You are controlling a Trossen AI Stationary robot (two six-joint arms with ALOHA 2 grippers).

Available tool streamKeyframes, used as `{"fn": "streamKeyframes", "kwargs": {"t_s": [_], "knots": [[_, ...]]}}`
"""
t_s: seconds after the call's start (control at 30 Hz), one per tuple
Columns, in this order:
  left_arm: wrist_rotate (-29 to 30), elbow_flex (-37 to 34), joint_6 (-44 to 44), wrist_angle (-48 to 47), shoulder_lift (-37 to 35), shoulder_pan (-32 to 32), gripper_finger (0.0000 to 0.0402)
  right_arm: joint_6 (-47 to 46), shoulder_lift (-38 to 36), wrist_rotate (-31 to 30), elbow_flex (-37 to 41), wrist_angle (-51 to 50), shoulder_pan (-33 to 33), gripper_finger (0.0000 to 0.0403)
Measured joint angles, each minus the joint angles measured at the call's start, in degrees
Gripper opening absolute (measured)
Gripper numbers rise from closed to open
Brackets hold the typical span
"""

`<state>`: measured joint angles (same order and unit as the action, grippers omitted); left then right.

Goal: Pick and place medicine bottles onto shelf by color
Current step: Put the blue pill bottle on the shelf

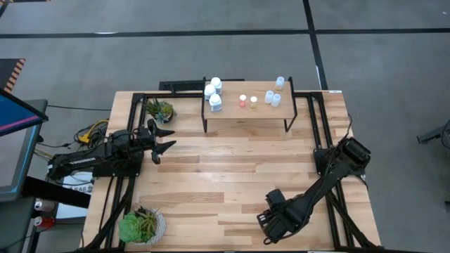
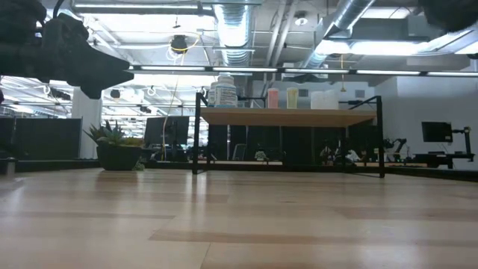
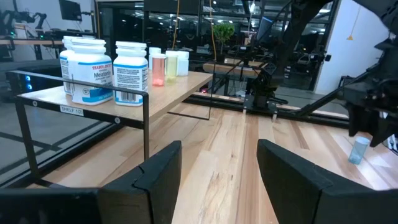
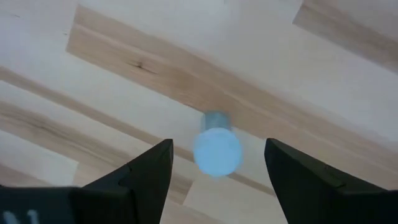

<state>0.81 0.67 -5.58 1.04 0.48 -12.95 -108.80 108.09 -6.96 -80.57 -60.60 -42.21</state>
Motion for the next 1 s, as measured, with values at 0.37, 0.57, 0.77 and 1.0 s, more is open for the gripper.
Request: {"fn": "streamKeyframes", "kwargs": {"t_s": [0.37, 0.57, 0.77, 1.0], "knots": [[0.01, 0.00, 0.00, 0.00, 0.01, 0.00, 0.0197, 0.90, 0.07, 2.42, 2.24, 3.32, 1.07, 0.0276], [0.01, 0.00, 0.00, 0.00, -0.01, 0.00, 0.0196, 0.93, 0.07, 3.36, 2.24, 2.55, 0.94, 0.0265], [0.01, 0.00, 0.00, 0.00, 0.00, 0.00, 0.0196, 1.34, 0.07, 4.08, 2.24, 2.54, 1.12, 0.0234], [0.00, 0.00, 0.00, 0.00, -0.01, 0.00, 0.0196, 1.43, 0.04, 4.06, 2.24, 2.99, 1.62, 0.0180]]}}
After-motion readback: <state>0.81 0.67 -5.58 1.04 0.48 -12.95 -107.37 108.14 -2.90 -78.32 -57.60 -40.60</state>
